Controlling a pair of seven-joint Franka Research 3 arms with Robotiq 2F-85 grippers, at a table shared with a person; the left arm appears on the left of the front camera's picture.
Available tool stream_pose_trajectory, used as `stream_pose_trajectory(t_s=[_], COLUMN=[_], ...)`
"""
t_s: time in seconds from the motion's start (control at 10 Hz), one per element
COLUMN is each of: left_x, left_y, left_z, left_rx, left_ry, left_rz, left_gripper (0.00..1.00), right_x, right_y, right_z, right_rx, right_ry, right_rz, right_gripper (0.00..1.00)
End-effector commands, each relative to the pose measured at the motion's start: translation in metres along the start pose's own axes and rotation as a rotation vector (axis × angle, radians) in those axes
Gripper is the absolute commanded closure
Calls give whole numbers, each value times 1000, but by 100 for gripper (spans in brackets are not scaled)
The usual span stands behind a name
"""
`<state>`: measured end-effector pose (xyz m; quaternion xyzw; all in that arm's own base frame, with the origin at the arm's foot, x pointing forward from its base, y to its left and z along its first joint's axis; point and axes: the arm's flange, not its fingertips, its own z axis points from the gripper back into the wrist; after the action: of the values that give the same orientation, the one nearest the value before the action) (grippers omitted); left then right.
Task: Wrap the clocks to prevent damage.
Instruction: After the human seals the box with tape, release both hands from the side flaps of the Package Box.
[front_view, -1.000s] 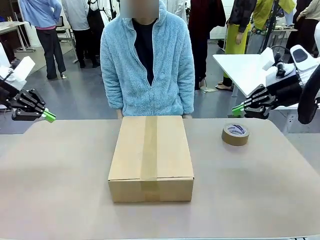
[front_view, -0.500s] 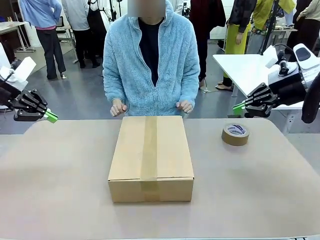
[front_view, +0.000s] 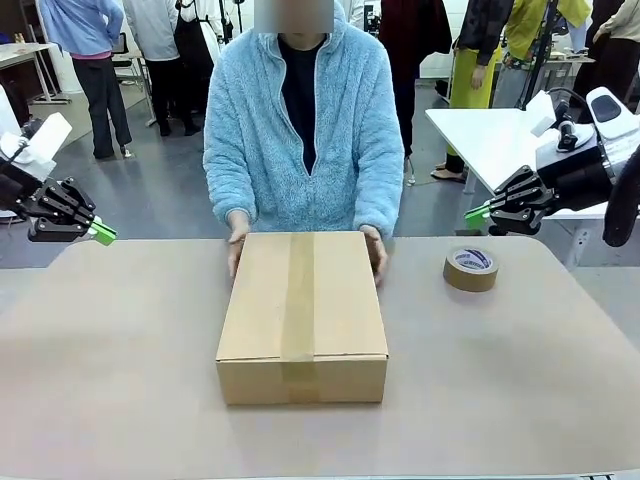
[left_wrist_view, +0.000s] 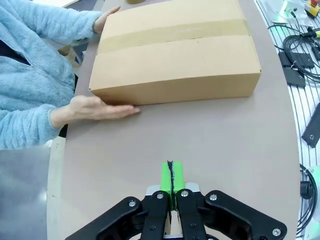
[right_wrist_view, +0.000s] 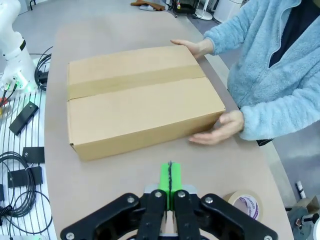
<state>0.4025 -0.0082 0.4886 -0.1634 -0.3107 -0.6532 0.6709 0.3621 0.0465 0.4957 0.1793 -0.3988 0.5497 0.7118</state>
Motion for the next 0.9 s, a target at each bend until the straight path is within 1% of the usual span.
stream_pose_trajectory(t_s=[0.0,0.3,0.4,0.5,0.6,0.7,0.8], left_x=[0,0,0,-2,2,4,1], left_y=[3,3,0,-15,-14,-6,-16], left_z=[1,1,0,5,9,10,8], left_rx=[2,2,1,13,9,-11,-6], left_ry=[26,26,0,-34,-33,-24,-31], left_rz=[3,3,0,35,40,41,52], left_gripper=[99,99,99,40,40,0,39], right_x=[-3,-3,0,0,1,0,-6], right_y=[0,0,0,15,19,18,24], right_z=[-4,-4,0,-1,-3,-4,-2], right_rx=[-8,-8,-2,31,30,33,60], right_ry=[10,10,0,9,23,23,31], right_rz=[5,5,1,47,61,53,46], right_gripper=[99,99,99,42,40,0,0])
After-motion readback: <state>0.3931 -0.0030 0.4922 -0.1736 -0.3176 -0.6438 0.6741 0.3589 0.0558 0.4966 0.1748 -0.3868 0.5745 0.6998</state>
